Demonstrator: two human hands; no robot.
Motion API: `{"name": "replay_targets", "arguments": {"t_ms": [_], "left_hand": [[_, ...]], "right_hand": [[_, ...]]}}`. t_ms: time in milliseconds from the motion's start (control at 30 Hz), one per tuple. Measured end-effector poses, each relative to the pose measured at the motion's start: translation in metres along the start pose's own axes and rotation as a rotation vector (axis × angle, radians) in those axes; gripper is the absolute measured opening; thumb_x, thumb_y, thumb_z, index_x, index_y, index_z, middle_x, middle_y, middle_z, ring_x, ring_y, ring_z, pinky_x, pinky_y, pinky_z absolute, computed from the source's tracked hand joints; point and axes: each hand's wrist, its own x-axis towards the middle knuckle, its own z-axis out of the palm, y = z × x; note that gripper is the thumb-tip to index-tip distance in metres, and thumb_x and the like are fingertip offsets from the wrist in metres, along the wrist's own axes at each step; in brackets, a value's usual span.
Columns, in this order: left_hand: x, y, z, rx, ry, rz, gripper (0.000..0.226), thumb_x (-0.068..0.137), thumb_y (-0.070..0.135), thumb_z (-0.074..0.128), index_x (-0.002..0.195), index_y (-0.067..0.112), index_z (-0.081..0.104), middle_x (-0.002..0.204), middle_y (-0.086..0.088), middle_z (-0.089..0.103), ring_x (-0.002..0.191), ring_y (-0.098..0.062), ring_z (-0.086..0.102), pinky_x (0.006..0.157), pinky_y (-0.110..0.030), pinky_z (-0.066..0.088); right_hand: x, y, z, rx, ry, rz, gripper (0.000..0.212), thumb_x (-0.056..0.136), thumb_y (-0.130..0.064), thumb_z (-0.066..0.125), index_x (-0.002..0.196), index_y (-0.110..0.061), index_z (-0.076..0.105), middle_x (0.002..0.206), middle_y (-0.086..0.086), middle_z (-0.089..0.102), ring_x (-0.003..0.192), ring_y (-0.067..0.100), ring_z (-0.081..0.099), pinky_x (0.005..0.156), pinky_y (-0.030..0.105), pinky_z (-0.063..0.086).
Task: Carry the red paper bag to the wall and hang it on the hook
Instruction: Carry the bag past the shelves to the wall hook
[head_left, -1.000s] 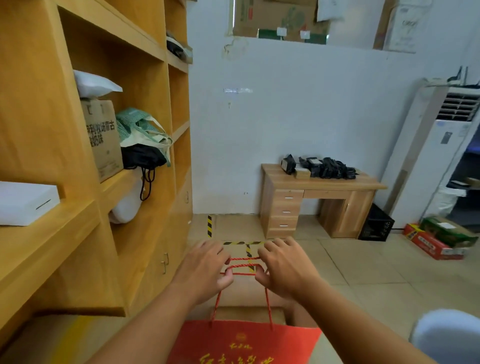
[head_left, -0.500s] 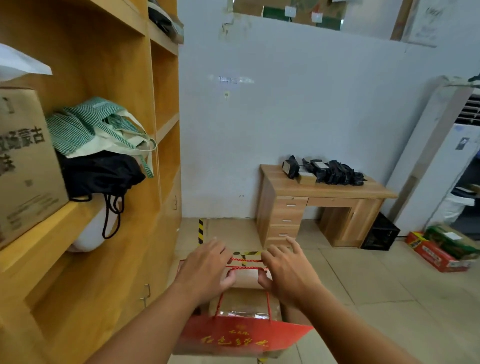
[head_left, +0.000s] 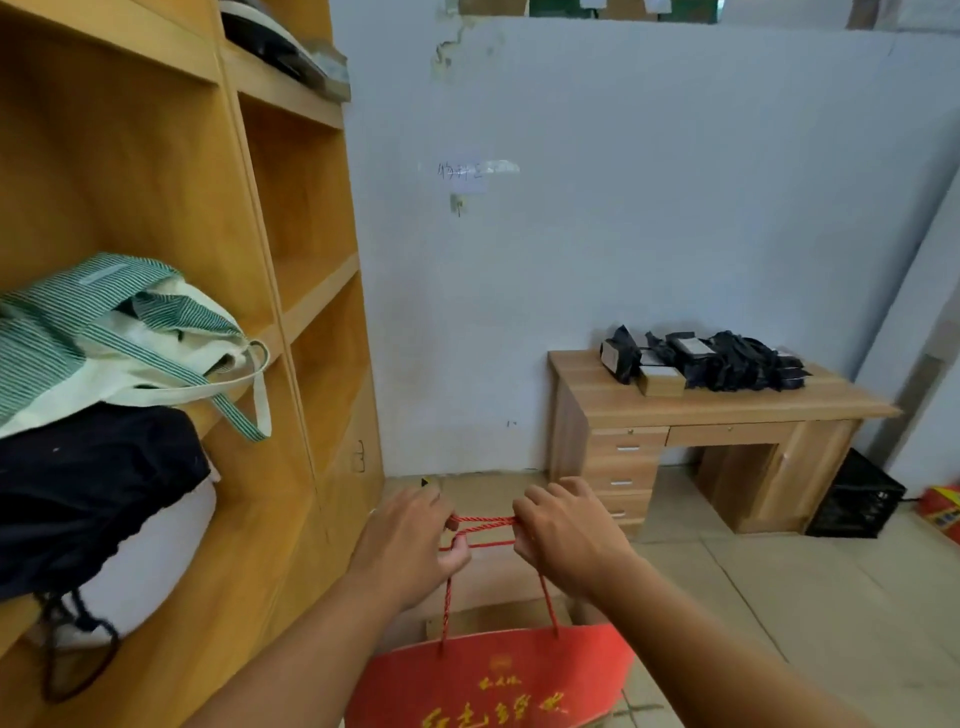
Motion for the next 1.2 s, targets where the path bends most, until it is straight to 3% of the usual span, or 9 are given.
{"name": "replay_targets", "arguments": {"t_ms": [133, 433, 600, 800, 1200], "left_hand": [[0.059, -0.026, 0.020, -0.005, 0.028, -0.012, 0.014, 0.082, 0.035, 0.059, 0.077, 0.022, 0.058, 0.073, 0.008, 0.050, 0.069, -0.013, 0.043, 0.064, -0.028, 0.032], [0.189, -0.110, 0.086, -0.059, 0.032, -0.001, 0.012, 0.084, 0.033, 0.060, 0.083, 0.022, 0.064, 0.077, 0.008, 0.057, 0.075, -0.013, 0.049, 0.072, -0.027, 0.037], [0.276, -0.159, 0.108, -0.043, 0.062, 0.057, 0.012, 0.083, 0.031, 0.059, 0.083, 0.021, 0.066, 0.078, 0.006, 0.060, 0.076, -0.014, 0.051, 0.078, -0.033, 0.049], [0.382, -0.208, 0.141, -0.052, 0.071, 0.067, 0.012, 0.082, 0.031, 0.061, 0.079, 0.020, 0.065, 0.074, 0.006, 0.060, 0.073, -0.016, 0.051, 0.077, -0.034, 0.048], [0.571, -0.274, 0.204, 0.026, 0.034, 0.023, 0.010, 0.085, 0.033, 0.061, 0.079, 0.025, 0.062, 0.073, 0.011, 0.056, 0.071, -0.012, 0.047, 0.076, -0.032, 0.048]], "right_hand": [[0.055, 0.032, 0.026, 0.003, 0.019, -0.021, 0.023, 0.095, -0.035, 0.042, 0.085, -0.021, 0.058, 0.083, -0.001, 0.065, 0.073, 0.025, 0.062, 0.075, 0.043, 0.049], [0.178, 0.097, 0.096, -0.036, -0.022, -0.054, 0.028, 0.098, -0.038, 0.036, 0.093, -0.021, 0.058, 0.085, -0.001, 0.062, 0.070, 0.024, 0.059, 0.071, 0.042, 0.049], [0.261, 0.140, 0.122, -0.032, 0.006, -0.028, 0.028, 0.099, -0.039, 0.034, 0.093, -0.025, 0.057, 0.085, -0.005, 0.061, 0.071, 0.021, 0.058, 0.073, 0.041, 0.049], [0.352, 0.198, 0.176, -0.072, 0.050, 0.002, 0.024, 0.094, -0.036, 0.040, 0.081, -0.024, 0.056, 0.073, -0.004, 0.059, 0.060, 0.023, 0.057, 0.057, 0.039, 0.045], [0.522, 0.328, 0.262, 0.023, 0.052, -0.070, 0.025, 0.098, -0.035, 0.040, 0.094, -0.019, 0.059, 0.086, 0.001, 0.063, 0.071, 0.025, 0.060, 0.069, 0.040, 0.048]]}}
